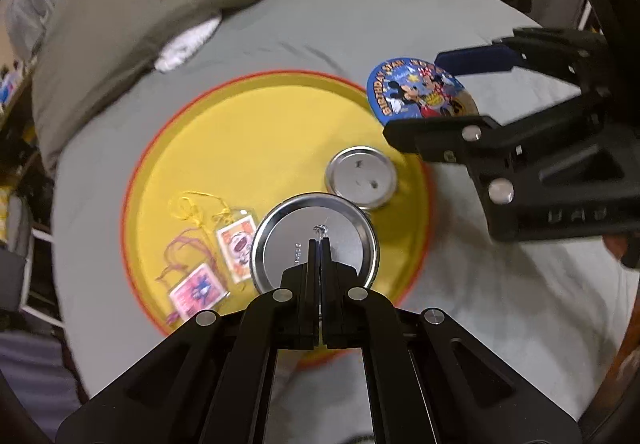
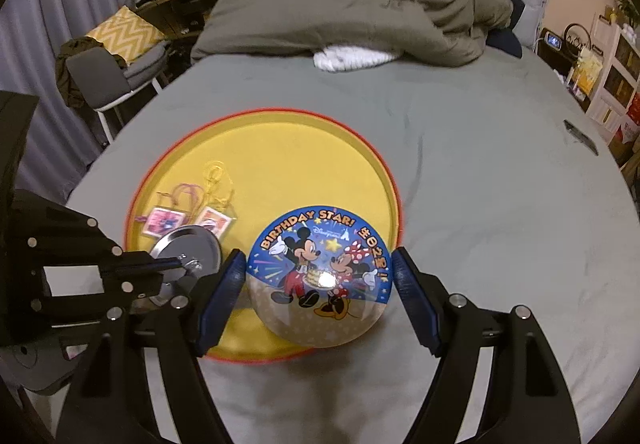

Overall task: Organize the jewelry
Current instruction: 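Lift the silver lid and Mickey badge out of the tray onto the bed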

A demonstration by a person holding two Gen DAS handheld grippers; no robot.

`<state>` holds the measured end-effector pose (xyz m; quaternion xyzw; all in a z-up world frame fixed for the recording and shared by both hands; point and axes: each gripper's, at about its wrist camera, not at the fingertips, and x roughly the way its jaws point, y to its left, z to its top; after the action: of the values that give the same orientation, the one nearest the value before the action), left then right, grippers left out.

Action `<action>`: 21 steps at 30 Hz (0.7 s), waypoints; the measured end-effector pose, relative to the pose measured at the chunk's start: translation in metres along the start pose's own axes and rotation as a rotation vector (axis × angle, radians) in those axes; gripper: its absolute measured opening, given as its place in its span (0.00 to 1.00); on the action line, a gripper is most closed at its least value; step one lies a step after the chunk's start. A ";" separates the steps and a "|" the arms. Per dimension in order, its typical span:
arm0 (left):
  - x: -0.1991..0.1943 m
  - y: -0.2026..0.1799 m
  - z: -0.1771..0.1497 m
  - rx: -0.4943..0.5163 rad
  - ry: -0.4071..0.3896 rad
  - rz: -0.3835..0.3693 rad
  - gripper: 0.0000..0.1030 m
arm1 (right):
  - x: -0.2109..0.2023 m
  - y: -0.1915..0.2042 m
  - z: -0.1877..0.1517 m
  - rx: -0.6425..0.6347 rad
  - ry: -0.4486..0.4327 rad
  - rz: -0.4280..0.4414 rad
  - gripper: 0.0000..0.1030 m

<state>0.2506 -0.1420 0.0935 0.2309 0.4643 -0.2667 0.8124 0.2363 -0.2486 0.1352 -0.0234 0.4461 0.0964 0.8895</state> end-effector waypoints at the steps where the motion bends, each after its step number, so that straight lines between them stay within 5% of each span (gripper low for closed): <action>1: -0.012 -0.004 -0.003 -0.004 -0.007 -0.007 0.00 | -0.010 0.002 -0.001 -0.001 -0.007 -0.002 0.68; 11: -0.067 -0.059 -0.055 -0.030 -0.035 -0.068 0.00 | -0.092 0.029 -0.045 0.007 -0.031 -0.003 0.68; 21: -0.037 -0.111 -0.117 -0.058 0.028 -0.093 0.00 | -0.061 0.050 -0.127 0.039 0.076 0.033 0.68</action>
<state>0.0885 -0.1445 0.0579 0.1891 0.4936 -0.2872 0.7988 0.0912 -0.2253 0.1093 -0.0024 0.4816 0.1011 0.8705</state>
